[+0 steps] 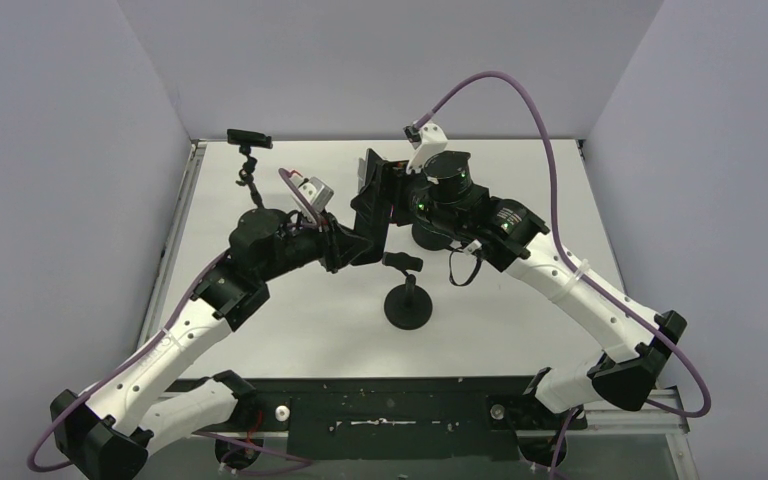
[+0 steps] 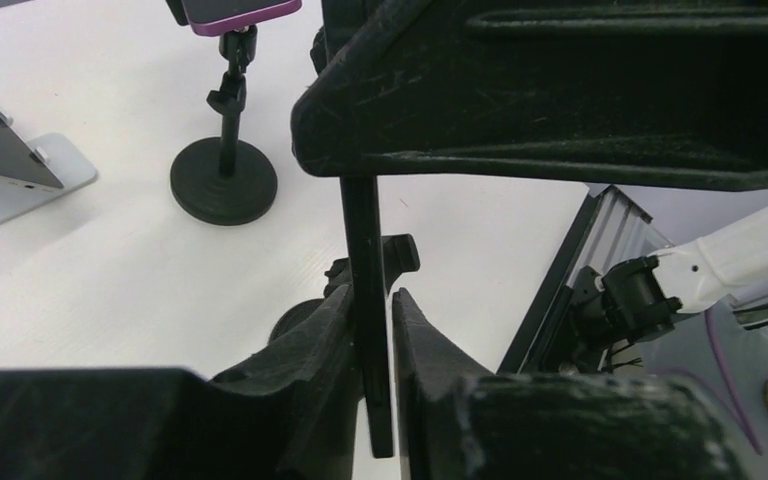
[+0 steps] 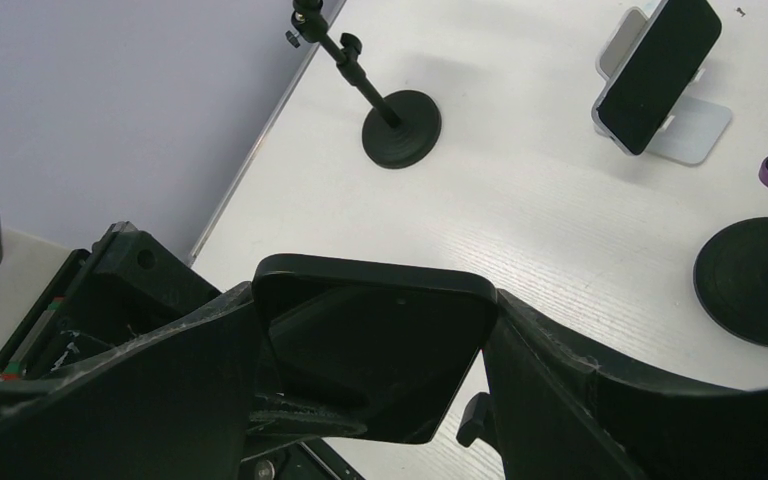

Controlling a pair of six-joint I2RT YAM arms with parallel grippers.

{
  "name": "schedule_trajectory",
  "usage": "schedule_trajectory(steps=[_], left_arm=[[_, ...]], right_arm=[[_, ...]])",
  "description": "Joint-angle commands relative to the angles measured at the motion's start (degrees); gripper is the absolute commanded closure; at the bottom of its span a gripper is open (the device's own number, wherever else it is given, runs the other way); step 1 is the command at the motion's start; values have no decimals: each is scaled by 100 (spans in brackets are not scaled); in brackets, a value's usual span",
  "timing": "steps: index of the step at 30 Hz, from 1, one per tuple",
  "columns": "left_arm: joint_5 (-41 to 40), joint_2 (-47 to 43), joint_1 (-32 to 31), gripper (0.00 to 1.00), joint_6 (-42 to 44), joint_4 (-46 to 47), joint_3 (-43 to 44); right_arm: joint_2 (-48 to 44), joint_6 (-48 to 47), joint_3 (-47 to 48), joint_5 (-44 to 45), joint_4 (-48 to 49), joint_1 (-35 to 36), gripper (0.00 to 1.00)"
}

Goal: Remove the phone from the phone stand

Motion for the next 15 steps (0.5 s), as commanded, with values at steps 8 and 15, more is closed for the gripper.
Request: schedule_trajectory(steps=[8,15], left_arm=[[-441,-328,-38,100,-30,530,-188],[-1456,-771,-29,100,-215,149,-481]], right_arm=[[-79,9,160,-249,131,60,19],[-580,-246,-109,-56,-144,60,0]])
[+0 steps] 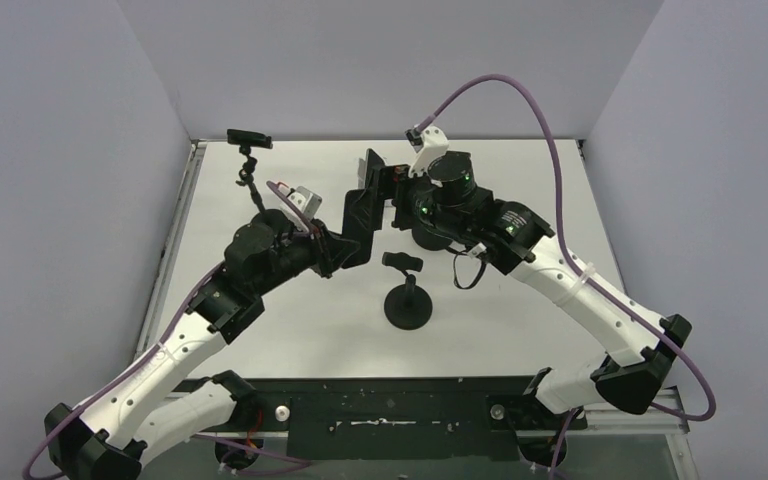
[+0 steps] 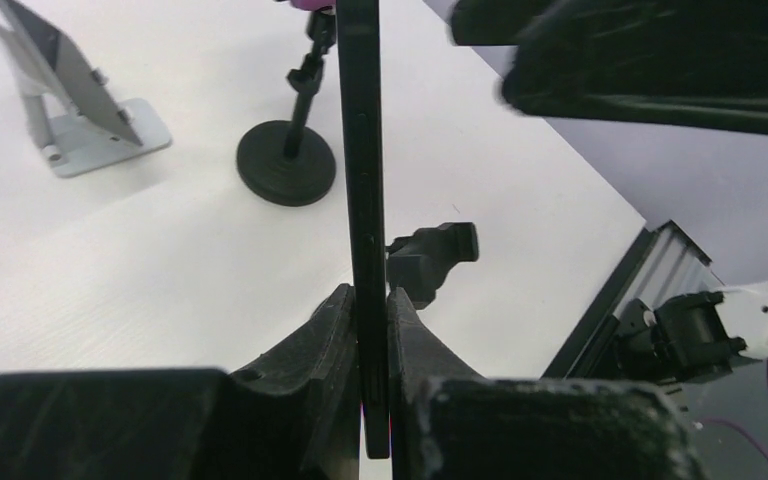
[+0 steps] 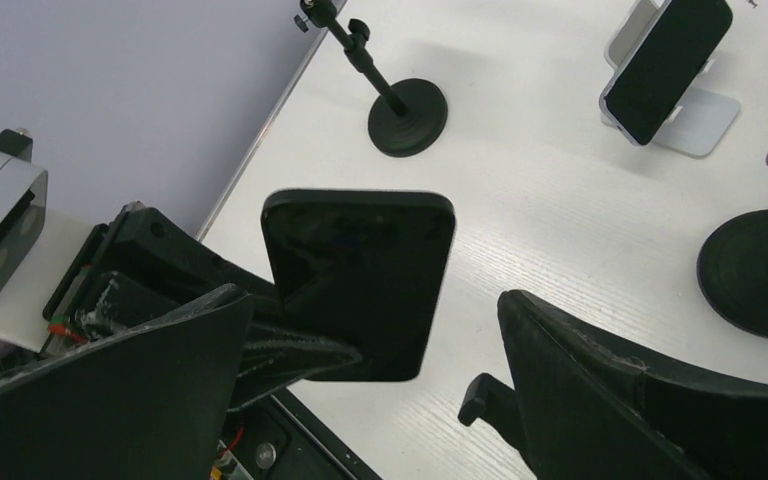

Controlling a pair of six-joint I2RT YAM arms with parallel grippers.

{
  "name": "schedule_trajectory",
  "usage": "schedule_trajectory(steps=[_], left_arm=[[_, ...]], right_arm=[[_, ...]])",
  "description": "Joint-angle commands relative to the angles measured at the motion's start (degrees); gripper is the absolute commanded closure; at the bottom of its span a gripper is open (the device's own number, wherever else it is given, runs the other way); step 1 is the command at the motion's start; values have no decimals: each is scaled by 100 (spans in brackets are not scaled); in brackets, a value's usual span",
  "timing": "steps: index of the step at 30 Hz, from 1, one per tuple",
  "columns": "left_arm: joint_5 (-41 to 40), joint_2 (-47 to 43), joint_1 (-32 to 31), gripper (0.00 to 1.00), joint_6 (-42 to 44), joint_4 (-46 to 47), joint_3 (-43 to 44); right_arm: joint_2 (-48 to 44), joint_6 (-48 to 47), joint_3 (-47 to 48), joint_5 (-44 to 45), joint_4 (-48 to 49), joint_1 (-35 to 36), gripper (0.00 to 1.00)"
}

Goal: Remove the phone from the phone stand
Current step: Remove the phone from the phone stand, then place the phone at the center of the board.

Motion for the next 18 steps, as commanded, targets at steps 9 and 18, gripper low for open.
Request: schedule_trajectory(steps=[9,18], left_arm=[[-1303,-362,63,100,-1193,-710,-1008],[-445,728,193,100,-1671,-413,-1370]], right_arm=[[-2286,-499,-2361,1185,651,40,0],[-2529,-423,-3089,1923,772,14,0]])
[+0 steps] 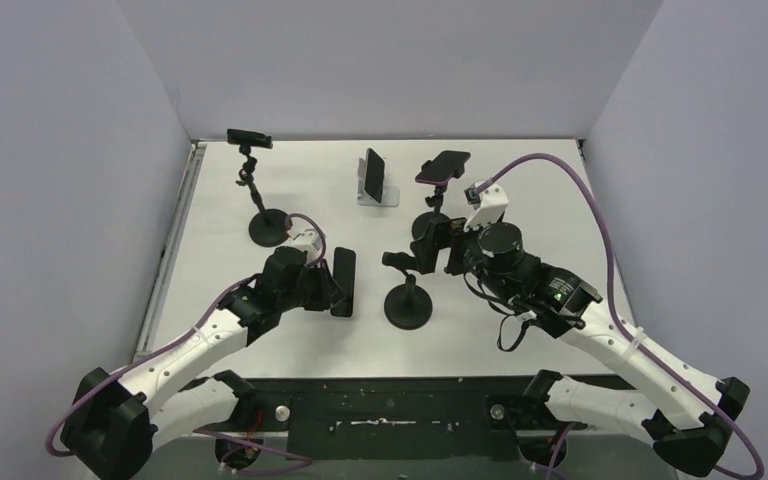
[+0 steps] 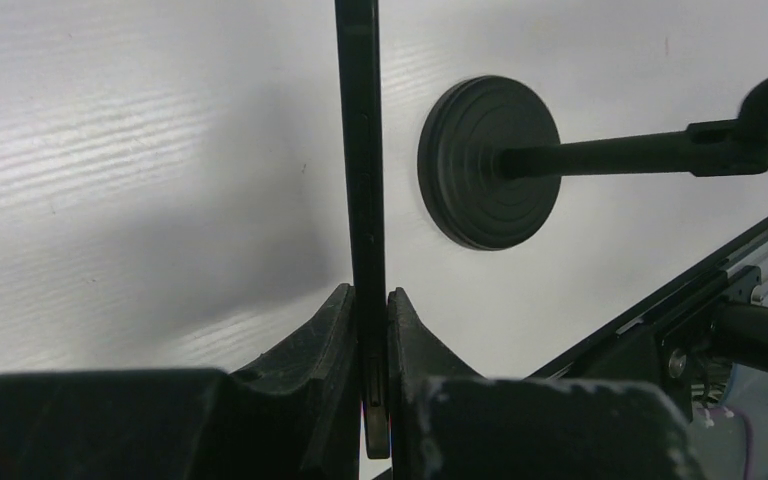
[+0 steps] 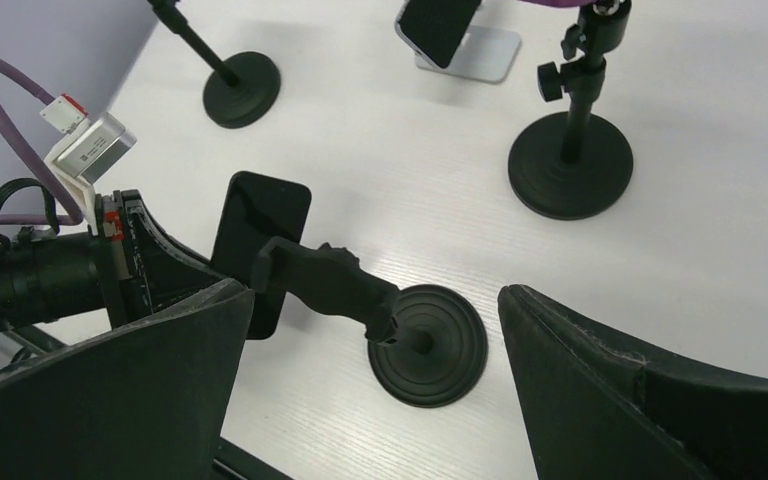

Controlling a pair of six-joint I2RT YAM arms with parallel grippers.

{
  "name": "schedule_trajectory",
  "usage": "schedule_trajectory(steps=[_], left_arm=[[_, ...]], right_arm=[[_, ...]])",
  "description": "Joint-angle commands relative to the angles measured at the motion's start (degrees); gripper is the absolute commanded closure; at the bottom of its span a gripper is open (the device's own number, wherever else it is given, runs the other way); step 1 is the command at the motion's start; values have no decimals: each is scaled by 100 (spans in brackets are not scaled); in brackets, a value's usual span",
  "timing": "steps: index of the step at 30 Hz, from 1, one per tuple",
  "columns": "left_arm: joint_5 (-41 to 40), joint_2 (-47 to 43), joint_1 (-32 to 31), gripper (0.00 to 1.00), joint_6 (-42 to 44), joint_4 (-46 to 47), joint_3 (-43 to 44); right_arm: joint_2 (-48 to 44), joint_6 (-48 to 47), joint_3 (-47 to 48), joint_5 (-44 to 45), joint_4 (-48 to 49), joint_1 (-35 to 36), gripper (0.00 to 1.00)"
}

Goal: Remove the phone from the phone stand
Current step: Place the phone at the center of the board.

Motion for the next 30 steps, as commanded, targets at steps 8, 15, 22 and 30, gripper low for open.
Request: schedule_trajectory(steps=[8,15,22,30], left_arm=[[1415,970,404,100,-1028,1658,-335],[1644,1255,574,100,-982,1592,-276],[1951,1894,624,100,-885,1526,-297],[1838,2130,630,94,-727,1392,-276]], right_arm=[[-164,42,-358,268,603,-10,0],[-202,58,-440,96,551,-12,0],[-482,193,-668,226,702,-15,0],[-427,207,-645,251,631,-12,0]])
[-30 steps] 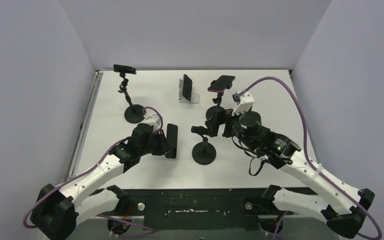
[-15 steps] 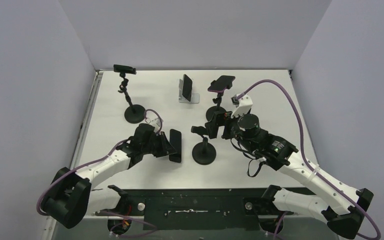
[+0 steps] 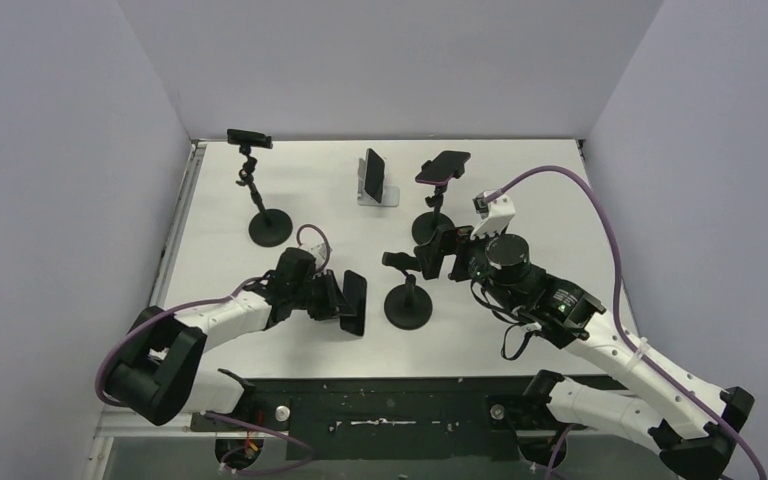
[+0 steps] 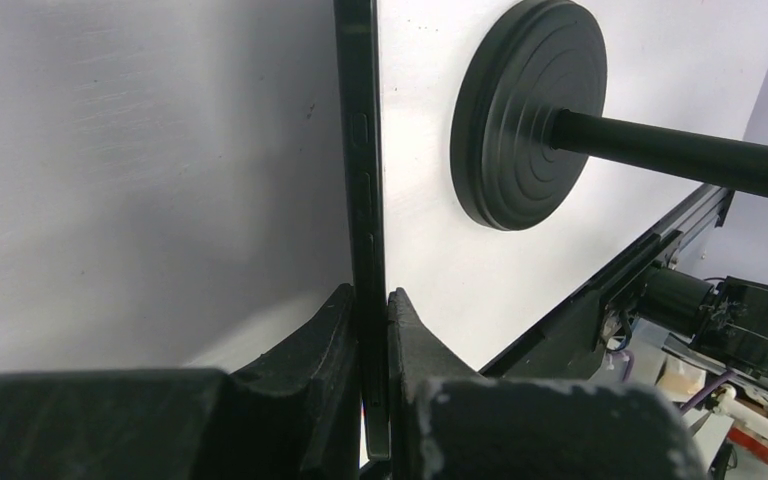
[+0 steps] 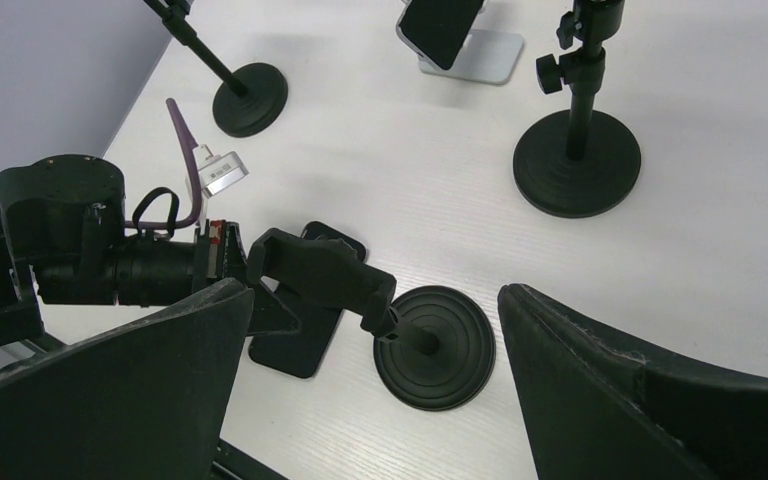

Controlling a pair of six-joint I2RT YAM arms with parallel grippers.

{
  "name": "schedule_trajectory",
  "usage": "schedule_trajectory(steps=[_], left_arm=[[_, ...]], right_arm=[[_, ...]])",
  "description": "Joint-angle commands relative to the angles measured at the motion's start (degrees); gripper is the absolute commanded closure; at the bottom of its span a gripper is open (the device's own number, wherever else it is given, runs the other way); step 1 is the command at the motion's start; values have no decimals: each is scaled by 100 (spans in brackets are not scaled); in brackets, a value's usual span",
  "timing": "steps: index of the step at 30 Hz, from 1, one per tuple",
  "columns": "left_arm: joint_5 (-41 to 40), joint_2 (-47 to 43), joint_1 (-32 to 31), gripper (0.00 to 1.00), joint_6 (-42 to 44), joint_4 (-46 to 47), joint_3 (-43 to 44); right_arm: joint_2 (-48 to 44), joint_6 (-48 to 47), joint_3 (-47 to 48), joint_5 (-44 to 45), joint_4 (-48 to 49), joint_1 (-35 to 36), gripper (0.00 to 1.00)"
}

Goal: Remove the phone from the phone stand
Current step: Place the phone at the center of the board.

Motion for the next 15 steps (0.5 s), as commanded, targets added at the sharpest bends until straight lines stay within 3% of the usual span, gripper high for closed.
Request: schedule_trajectory(steps=[1,6,15], left_arm=[[64,122,29,92,217,101,180],[-172,-7,26,78,249,-22,149],[-828,-233,33,74,332,-554,174]], right_arm=[[-17,62,9,130,230,-12,0],[5,70,20,127,278,-14,0],[133,-1,164,79,325,-14,0]])
